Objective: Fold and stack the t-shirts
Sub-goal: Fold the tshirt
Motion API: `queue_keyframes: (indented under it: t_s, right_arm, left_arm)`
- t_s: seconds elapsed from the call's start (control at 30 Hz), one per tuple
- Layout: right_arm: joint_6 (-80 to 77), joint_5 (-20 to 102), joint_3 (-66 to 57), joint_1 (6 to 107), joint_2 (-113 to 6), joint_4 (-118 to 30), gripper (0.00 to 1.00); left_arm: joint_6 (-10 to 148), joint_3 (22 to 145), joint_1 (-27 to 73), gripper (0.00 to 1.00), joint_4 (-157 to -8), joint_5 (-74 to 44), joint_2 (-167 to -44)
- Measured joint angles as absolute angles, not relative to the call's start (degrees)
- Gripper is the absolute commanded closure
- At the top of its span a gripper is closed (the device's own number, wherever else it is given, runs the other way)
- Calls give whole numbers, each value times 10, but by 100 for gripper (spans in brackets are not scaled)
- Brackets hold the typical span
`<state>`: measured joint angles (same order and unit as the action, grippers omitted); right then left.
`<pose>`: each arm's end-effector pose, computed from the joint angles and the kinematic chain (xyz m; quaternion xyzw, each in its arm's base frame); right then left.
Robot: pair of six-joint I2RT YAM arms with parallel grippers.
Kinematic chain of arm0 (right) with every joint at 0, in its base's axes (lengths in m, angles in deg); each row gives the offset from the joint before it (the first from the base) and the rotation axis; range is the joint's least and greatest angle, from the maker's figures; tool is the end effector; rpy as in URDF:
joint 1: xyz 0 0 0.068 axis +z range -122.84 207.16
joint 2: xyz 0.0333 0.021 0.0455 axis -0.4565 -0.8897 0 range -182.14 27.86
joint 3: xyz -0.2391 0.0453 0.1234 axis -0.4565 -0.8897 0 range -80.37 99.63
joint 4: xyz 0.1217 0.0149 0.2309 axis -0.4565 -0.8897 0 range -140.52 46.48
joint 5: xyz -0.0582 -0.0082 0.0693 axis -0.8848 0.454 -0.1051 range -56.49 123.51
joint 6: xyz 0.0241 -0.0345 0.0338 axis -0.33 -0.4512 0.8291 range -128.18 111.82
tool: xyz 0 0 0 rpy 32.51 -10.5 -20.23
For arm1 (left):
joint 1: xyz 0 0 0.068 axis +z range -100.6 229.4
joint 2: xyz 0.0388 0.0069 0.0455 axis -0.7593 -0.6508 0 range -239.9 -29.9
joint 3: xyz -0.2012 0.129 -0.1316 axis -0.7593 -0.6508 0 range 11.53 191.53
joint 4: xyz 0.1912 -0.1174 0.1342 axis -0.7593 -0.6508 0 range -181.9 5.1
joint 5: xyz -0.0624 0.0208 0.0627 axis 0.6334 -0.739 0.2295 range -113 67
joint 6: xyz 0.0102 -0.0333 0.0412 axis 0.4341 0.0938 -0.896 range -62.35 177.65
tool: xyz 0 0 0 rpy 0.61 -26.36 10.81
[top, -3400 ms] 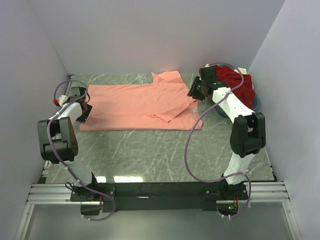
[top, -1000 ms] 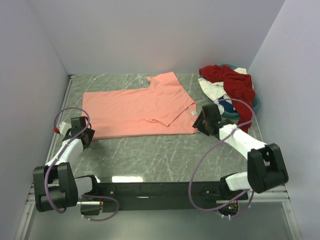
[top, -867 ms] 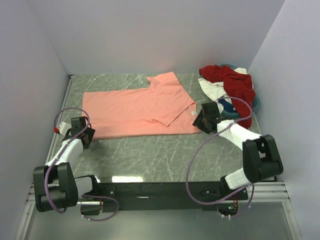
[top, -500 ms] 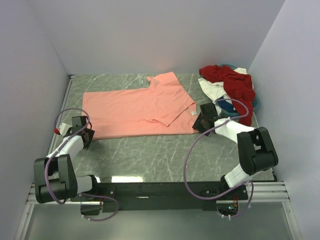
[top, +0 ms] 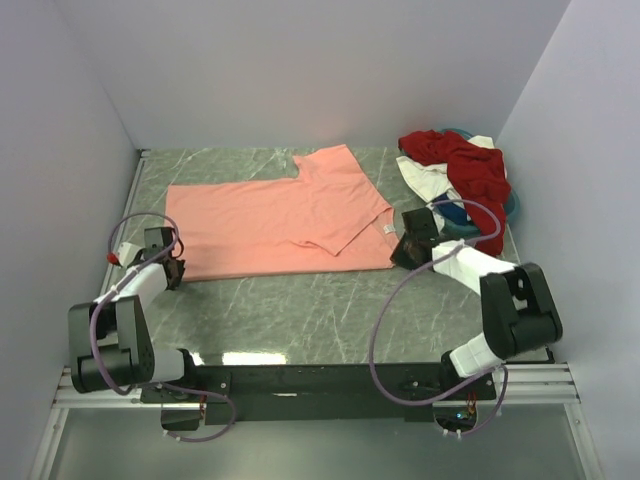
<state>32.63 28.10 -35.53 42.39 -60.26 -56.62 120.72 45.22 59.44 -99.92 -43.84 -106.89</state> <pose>0.2821 0.0733 0.1620 0.2250 0.9294 0.0959 0.2763 0.2305 0.0537 0.1552 -0.6032 0.7306 0.0359 0.3179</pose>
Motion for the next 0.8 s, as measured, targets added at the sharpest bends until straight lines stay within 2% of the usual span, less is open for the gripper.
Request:
queue_keyframes:
  t_s: [0.4,0.47,0.5,0.57,0.6,0.63,0.7,0.73,0.8]
  right_arm:
    - [343,298,-469,424,-382,-644,100]
    - [348,302,-487,423,-346,-664,100]
    - [351,304,-493,423,-329,-675,100]
    - [356,307,-501,423,-298,-692,88]
    - [358,309,-502,423,-284,-699,83]
    - [359,308,-502,422,-273,-706,66]
    - [357,306,-502,421,-257,-715,59]
    - [354,305,-502,420,-254,-718,53]
    - [347,306,-502,420,-252,-722,51]
  left_arm:
    - [1220,415,594,99,-1067,-456,-943]
    - [1224,412,593,96,-1079,-458,-916]
    - [1226,410,593,88,-1084,-459,-901]
    - [1231,405,593,78,-1096,-463,-874]
    - [1234,403,593,65,-1099,-467,-865]
    - [1233,401,593,59,-1101,-472,-858]
    - [1235,400,594,46,-1104,-476,-851]
    - [1235,400,594,43,-1105,-476,-850]
    - [1230,400,594,39,-1105,-474,-850]
